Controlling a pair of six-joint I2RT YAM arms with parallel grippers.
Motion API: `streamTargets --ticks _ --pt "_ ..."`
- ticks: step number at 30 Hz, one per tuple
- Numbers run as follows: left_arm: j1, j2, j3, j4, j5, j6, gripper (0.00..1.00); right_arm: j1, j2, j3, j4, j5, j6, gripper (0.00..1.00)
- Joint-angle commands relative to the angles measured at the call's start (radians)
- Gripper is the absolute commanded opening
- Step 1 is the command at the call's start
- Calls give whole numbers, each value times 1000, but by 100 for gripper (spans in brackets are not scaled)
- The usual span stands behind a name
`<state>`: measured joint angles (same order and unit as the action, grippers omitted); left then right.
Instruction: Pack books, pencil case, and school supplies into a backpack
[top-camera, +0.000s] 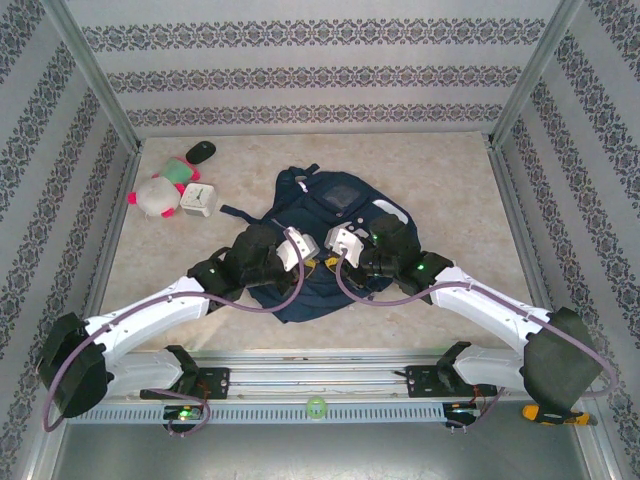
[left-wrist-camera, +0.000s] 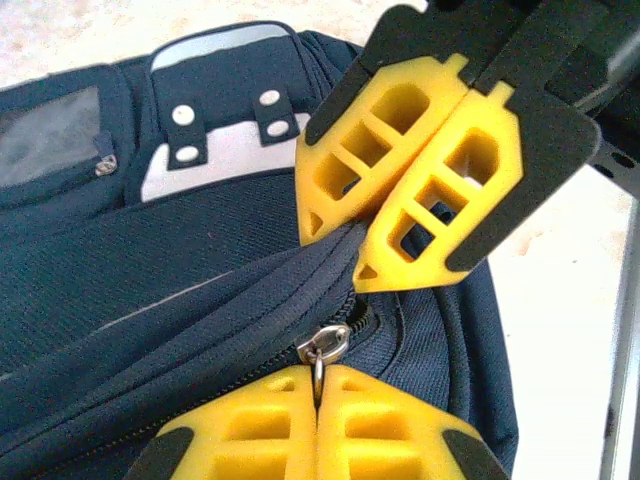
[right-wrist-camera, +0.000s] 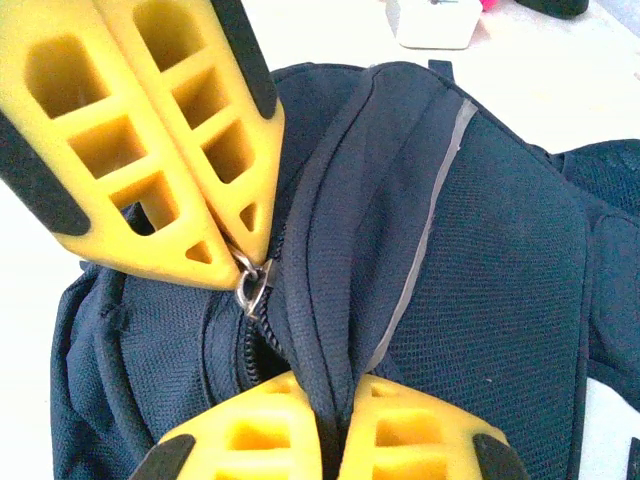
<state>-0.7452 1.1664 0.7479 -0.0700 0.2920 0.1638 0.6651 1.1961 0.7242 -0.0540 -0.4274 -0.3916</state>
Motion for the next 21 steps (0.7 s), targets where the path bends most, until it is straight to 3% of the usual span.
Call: streamTargets --ticks 1,11,15,16,17,18,21 --pt "3 -33 -11 -66 -64 42 0 -22 -37 41 103 -89 -3 0" --pt "261 -121 -45 -185 -86 20 0 -248 -144 -10 48 -408 -118 0" --pt "307 -92 -24 -163 -9 52 0 -328 -166 -8 -4 -399 -109 0" --pt "307 -85 -14 -156 62 59 0 -318 -170 1 -24 -370 -111 6" --pt "308 -80 -10 -139 129 53 0 -288 -177 2 -29 -325 -94 27" --pt "306 -78 -11 -118 177 36 0 -247 -183 1 -26 -268 -87 38" --pt "302 -74 -15 -64 254 -6 0 -69 -180 -15 9 -59 -107 51"
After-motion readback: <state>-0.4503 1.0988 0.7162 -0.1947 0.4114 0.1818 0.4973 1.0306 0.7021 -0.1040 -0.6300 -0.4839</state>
